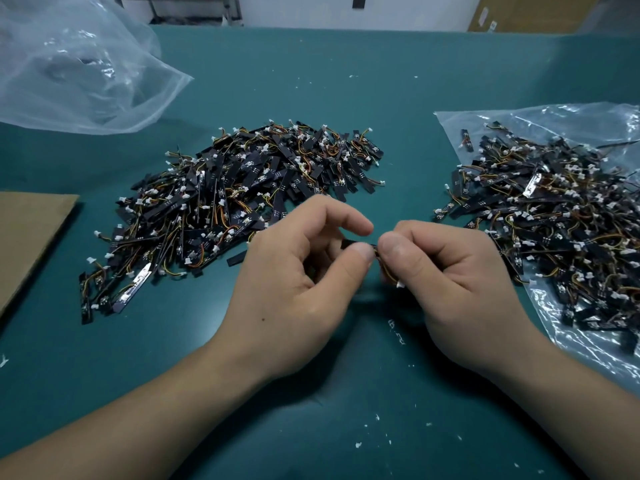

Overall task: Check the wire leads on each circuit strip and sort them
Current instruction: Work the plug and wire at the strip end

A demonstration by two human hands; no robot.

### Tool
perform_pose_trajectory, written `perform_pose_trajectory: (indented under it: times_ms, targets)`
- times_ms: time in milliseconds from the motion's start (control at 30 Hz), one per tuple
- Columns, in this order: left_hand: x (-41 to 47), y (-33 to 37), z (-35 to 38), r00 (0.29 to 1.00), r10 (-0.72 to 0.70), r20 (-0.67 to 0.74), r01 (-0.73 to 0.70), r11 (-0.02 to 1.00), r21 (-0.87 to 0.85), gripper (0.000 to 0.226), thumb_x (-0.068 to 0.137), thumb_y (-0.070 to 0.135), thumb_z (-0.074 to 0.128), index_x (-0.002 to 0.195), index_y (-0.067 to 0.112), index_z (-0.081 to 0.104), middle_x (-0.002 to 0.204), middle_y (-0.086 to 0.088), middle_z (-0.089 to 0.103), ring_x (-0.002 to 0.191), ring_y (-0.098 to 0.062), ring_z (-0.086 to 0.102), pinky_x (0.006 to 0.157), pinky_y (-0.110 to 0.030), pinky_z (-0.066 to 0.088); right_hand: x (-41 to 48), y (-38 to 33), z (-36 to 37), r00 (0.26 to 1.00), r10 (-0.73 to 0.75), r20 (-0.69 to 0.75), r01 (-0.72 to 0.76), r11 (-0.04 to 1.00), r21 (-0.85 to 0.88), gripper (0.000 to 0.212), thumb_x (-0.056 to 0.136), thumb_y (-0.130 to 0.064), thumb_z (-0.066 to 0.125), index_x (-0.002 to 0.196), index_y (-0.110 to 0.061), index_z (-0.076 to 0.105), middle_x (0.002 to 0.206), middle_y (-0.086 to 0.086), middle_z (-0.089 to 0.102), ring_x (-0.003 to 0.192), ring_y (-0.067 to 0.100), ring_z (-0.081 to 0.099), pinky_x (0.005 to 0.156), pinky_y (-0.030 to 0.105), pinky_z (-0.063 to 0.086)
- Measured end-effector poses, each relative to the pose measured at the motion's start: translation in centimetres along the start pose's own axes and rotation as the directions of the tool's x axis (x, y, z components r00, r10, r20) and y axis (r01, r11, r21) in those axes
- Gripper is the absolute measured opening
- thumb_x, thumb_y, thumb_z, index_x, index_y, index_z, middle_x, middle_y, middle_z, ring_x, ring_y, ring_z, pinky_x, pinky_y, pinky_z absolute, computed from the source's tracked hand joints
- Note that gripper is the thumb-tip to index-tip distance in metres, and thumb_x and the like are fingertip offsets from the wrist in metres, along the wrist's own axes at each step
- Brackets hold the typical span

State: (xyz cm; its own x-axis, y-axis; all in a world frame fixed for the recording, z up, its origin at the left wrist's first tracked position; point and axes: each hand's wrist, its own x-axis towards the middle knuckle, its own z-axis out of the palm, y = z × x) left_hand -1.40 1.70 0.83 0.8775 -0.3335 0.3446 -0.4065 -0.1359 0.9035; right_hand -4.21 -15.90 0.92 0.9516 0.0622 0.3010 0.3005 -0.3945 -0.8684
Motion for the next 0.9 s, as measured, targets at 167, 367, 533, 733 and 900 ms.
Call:
perform_pose_trajectory:
  times_ms: [167,367,533,733,900]
  targets:
    - [0.33,-0.29,-0.04,0.999,-0.024,0.033,0.023,0.999,0.049,0.028,0.096,0.028,0.056,0.073,0.013,0.064,0.053,0.005,0.047,0.051,-0.006,0.039,0.051,-0.022,0.032,0.02,-0.06,-0.1,1.0,0.008,0.016,-0.009,0.999,0.035,0.04,0.101,-0.04,0.048,0.066,-0.021,0.056,0.062,0.015,0.051,0.059,0.024,0.046,0.059,0.039,0.039]
    - [0.5,-0.18,0.11,0.999,-0.035,0.002,0.034,0.993,0.111,0.035,0.092,0.019,0.056,0.063,0.002,0.054,0.055,-0.007,0.042,0.052,-0.004,0.034,0.051,-0.019,0.031,0.07,-0.14,-0.18,0.998,0.016,0.068,-0.019,0.999,0.049,0.031,0.095,-0.033,0.051,0.065,-0.032,0.057,0.061,0.005,0.054,0.059,0.019,0.048,0.059,0.036,0.041]
    - [0.45,0.0,-0.04,1.0,-0.004,0.025,0.002,0.999,0.05,0.04,0.088,0.031,0.05,0.061,0.002,0.05,0.052,-0.001,0.037,0.053,-0.004,0.033,0.05,-0.021,0.03,-0.07,-0.27,-0.27,0.996,-0.009,0.092,0.001,0.997,0.082,0.03,0.096,-0.034,0.05,0.068,-0.033,0.059,0.063,0.004,0.056,0.061,0.018,0.05,0.06,0.033,0.042]
    - [0.52,-0.01,-0.02,1.0,-0.002,0.02,0.001,0.999,0.04,0.04,0.088,0.031,0.05,0.06,0.003,0.048,0.053,-0.001,0.035,0.053,-0.004,0.032,0.05,-0.019,0.03,-0.13,-0.26,-0.25,0.993,0.006,0.122,-0.023,0.99,0.142,0.029,0.098,-0.032,0.048,0.072,-0.025,0.06,0.066,0.004,0.057,0.062,0.02,0.051,0.061,0.033,0.042]
    - [0.59,-0.02,-0.01,0.997,-0.044,0.066,0.04,0.997,0.065,0.035,0.089,0.017,0.053,0.058,0.002,0.045,0.053,-0.006,0.035,0.052,-0.006,0.031,0.049,-0.023,0.029,-0.12,-0.25,-0.13,0.994,0.008,0.112,-0.02,0.994,0.105,0.028,0.096,-0.031,0.049,0.069,-0.031,0.058,0.064,0.001,0.057,0.06,0.018,0.051,0.058,0.037,0.043]
